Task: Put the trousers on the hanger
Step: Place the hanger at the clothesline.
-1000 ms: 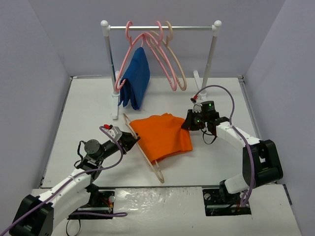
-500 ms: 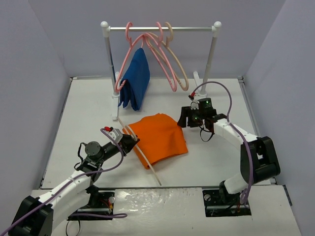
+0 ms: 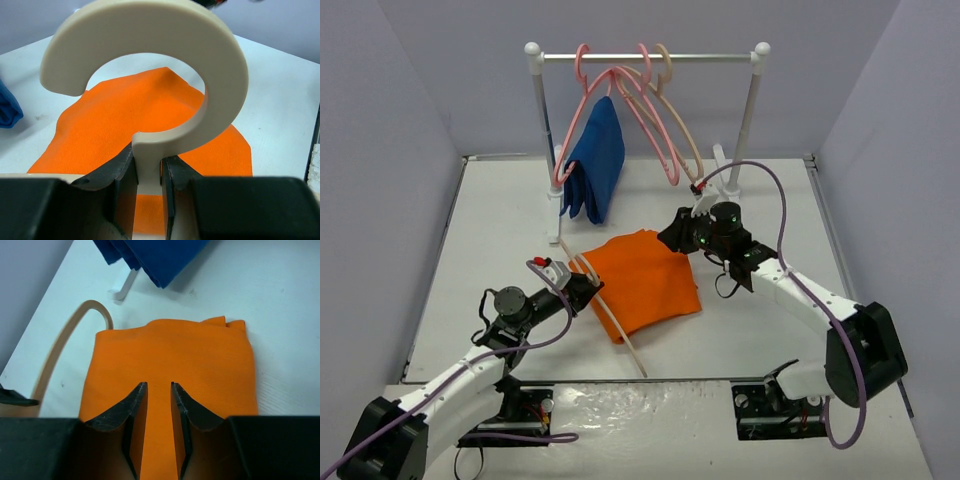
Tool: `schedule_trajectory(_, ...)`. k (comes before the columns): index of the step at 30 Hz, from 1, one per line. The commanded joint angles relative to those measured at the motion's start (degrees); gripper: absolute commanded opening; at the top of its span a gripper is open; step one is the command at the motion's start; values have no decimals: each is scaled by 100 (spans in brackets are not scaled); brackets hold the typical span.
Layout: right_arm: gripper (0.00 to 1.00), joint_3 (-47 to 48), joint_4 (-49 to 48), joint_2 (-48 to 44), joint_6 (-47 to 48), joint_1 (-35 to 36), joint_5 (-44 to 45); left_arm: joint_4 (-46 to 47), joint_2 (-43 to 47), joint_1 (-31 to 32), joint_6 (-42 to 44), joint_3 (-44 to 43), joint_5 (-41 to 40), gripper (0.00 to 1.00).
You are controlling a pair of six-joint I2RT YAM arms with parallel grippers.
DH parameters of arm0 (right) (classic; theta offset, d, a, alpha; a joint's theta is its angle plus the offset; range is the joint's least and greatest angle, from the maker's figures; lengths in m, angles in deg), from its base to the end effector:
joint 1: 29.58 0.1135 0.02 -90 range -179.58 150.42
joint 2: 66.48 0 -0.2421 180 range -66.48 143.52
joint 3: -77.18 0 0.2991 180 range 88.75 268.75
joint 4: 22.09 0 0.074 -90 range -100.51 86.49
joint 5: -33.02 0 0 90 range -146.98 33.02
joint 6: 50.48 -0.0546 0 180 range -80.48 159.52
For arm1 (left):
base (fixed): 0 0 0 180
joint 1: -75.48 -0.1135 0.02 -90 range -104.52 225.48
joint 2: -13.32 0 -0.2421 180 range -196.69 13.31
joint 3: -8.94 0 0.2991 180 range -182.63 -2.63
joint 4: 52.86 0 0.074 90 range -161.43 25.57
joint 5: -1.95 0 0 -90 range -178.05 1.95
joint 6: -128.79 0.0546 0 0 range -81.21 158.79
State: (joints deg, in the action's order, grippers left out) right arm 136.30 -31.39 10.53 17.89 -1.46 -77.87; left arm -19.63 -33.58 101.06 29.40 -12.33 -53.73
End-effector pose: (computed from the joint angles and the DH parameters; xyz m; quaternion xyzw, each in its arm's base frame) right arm 0.3205 0.1934 0.2389 -0.1602 0.7376 0.3945 0.5240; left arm 0.2053 -0.1324 0.1766 0.3084 0.5918 -0.4014 0.6273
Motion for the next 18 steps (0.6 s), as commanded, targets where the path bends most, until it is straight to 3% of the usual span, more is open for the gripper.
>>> schedule_trajectory(1, 24, -588, -1769, 700, -426, -35, 101, 138, 387, 35, -9, -296, -152, 0)
schedule_trajectory(5, 29, -1020, -2587, 1271, -562, -35, 304, 28, 689, 39, -93, -284, -201, 0)
schedule_trajectory(9, 34, -1141, -2447, 1516, -331, -35, 415, -122, 916, 44, -168, -397, -212, 0)
schedule_trajectory(12, 38, -920, -1878, 1145, -37, -26, 424, -354, 894, 44, -170, -684, -212, 0)
schedule_trajectory(18, 52, 199, 327, -164, 758, 14, 423, -945, 258, 57, -168, -2164, -40, 0)
